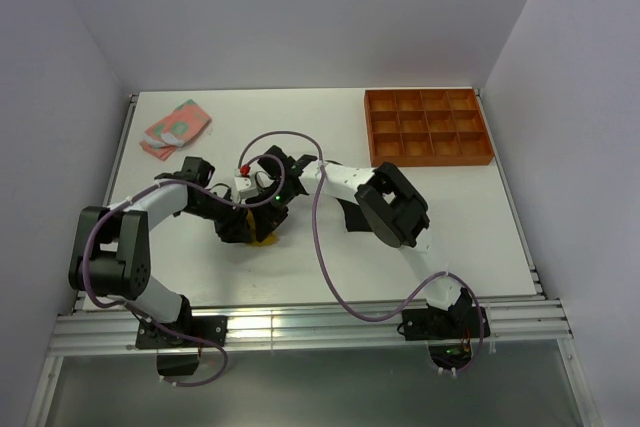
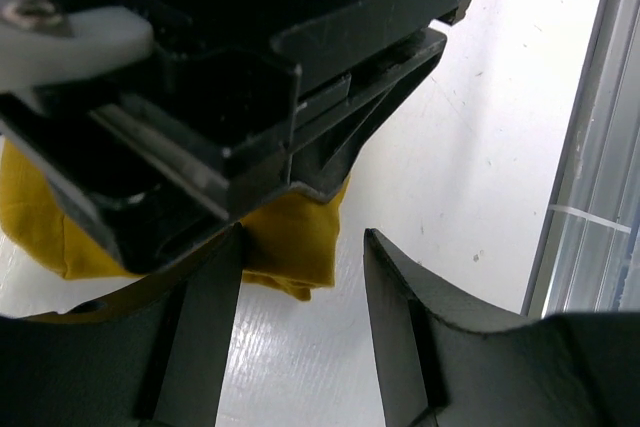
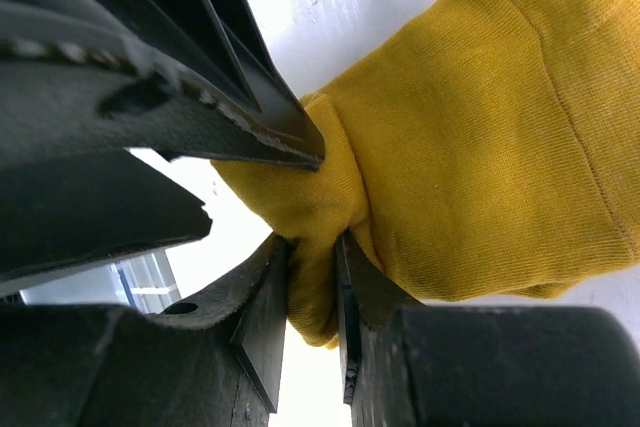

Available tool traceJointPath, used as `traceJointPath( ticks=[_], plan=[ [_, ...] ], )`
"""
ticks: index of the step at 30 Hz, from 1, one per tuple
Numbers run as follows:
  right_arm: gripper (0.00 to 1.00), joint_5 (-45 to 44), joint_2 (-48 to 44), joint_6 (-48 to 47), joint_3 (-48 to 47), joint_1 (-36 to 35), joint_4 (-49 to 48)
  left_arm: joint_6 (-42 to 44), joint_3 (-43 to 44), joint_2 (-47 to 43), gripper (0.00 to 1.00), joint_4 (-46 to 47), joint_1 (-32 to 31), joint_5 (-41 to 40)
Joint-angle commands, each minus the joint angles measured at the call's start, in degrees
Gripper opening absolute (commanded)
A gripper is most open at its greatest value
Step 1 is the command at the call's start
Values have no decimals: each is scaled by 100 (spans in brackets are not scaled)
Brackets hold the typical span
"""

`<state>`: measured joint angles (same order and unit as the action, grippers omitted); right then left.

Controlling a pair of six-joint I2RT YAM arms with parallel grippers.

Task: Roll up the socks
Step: Roll the sock at the center of the board.

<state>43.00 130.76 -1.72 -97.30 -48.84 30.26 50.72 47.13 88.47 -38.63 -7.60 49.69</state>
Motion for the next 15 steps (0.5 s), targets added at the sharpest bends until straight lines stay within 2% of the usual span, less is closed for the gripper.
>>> traceJointPath(
  ticks=[1, 9, 15],
  plan=[
    [11, -732, 565, -154, 290, -56, 411, -88, 103, 65, 56, 189, -93, 339],
    [11, -741, 486, -118, 439, -47, 270, -843, -213, 65, 49, 1120, -234, 76],
    [11, -811, 380, -83, 580, -29, 173, -932, -240, 258, 38, 1156, -260, -73]
  ],
)
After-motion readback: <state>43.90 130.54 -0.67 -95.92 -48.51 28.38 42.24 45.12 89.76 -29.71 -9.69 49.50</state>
